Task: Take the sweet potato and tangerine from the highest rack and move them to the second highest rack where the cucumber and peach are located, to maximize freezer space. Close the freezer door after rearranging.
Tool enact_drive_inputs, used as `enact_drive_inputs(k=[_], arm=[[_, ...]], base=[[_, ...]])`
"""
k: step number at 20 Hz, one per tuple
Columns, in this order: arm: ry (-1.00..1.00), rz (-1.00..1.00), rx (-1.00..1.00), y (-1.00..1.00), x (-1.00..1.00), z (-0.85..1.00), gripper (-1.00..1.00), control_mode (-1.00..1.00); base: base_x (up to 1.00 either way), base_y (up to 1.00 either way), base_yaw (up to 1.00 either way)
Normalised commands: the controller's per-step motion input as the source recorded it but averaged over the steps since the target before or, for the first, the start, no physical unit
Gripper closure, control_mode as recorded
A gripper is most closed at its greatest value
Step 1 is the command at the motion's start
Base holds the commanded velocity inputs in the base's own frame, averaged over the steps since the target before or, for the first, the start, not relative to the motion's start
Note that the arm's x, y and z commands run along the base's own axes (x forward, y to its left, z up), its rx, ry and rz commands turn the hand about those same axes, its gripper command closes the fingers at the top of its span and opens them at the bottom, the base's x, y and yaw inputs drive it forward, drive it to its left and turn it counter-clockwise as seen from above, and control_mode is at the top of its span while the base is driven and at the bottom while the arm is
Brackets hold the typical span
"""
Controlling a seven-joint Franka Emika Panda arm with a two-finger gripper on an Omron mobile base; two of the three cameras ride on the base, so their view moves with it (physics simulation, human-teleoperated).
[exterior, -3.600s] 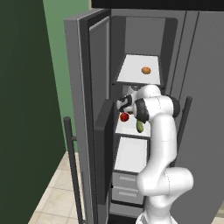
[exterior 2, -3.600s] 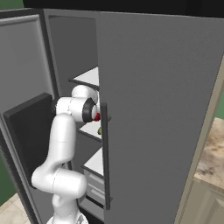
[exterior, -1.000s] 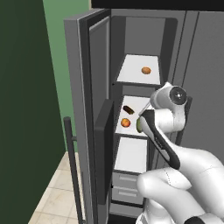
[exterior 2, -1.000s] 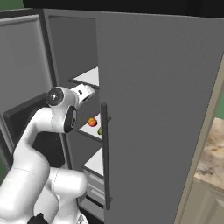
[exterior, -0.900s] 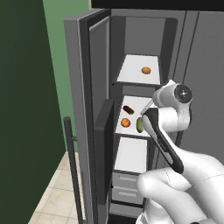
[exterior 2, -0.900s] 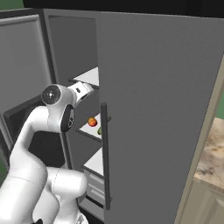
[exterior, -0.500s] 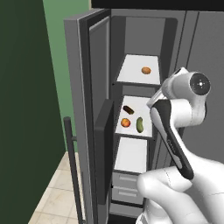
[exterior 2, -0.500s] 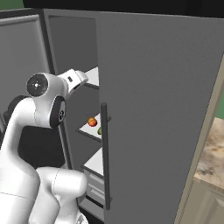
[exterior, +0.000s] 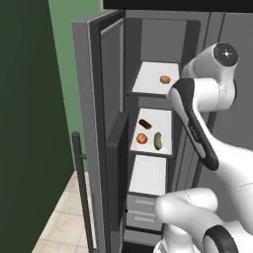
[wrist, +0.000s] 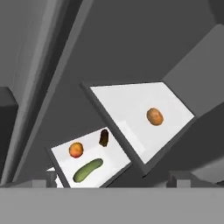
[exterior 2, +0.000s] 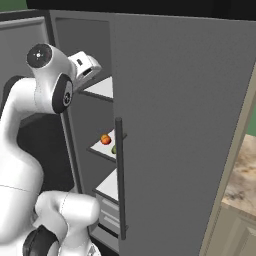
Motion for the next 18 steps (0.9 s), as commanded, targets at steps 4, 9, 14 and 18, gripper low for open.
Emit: enact_drive_inputs(k=[4,9,14,18], arm=[[0.1,-0.02,0.0,0.0,0.44,0.03,-1.0,-1.0],[-0.04,0.0,-0.1,0.0,0.22,-0.25,-1.0,-1.0],[-0.02,0.0,-0.13,0.0,0.36,-0.36,-1.0,-1.0],[0.0,0.0,-0.12,-0.01,0.47,-0.27,-1.0,-1.0]], base=[[0.0,0.0,0.0],[0.0,0.0,0.0],[0.0,0.0,0.0],[0.0,0.0,0.0]])
